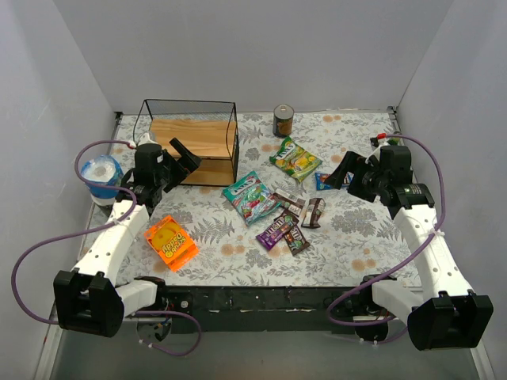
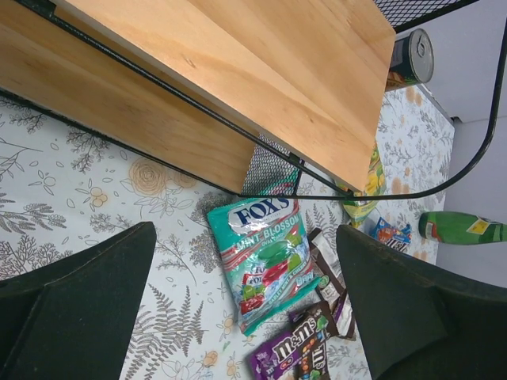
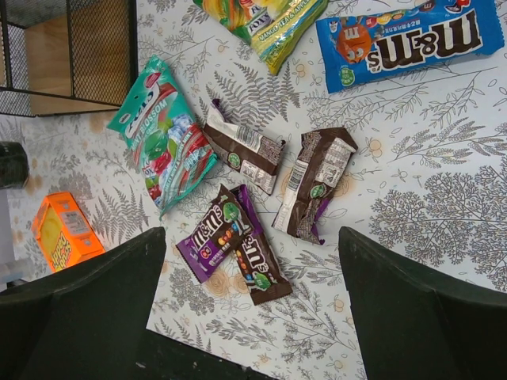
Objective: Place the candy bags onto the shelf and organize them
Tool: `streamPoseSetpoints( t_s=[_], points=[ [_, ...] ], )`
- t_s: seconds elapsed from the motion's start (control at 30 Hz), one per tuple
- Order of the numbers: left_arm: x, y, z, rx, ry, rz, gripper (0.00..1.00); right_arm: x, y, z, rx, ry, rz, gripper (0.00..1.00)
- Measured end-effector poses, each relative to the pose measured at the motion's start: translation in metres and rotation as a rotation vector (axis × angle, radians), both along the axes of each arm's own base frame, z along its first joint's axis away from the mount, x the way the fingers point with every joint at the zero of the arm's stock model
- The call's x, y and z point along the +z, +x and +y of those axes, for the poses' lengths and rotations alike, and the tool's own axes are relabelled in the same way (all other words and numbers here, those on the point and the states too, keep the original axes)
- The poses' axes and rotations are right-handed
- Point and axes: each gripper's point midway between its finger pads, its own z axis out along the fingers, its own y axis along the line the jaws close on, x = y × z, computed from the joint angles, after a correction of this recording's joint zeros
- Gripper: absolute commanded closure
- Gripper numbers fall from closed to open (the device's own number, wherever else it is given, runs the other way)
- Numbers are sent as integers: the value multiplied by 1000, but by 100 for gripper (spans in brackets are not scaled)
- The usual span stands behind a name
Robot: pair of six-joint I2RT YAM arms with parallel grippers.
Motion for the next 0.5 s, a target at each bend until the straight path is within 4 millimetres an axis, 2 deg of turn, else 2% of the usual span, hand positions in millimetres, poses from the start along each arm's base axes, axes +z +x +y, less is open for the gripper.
streamPoseSetpoints(
  t_s=[0.17,0.27,0.4,0.5],
  points=[
    [0,-4,1,2,-1,10,2,0,0,0,0,0,0,3],
    [7,-12,2,9,-10,3,2,0,1,0,-2,5,-17,3],
    [26,-32,8,44,-35,-21,2,2,1,0,-4,9,-35,4],
    [30,-52,15,83,-52,-12,2,5,4,2,-12,26,-41,5]
  ],
)
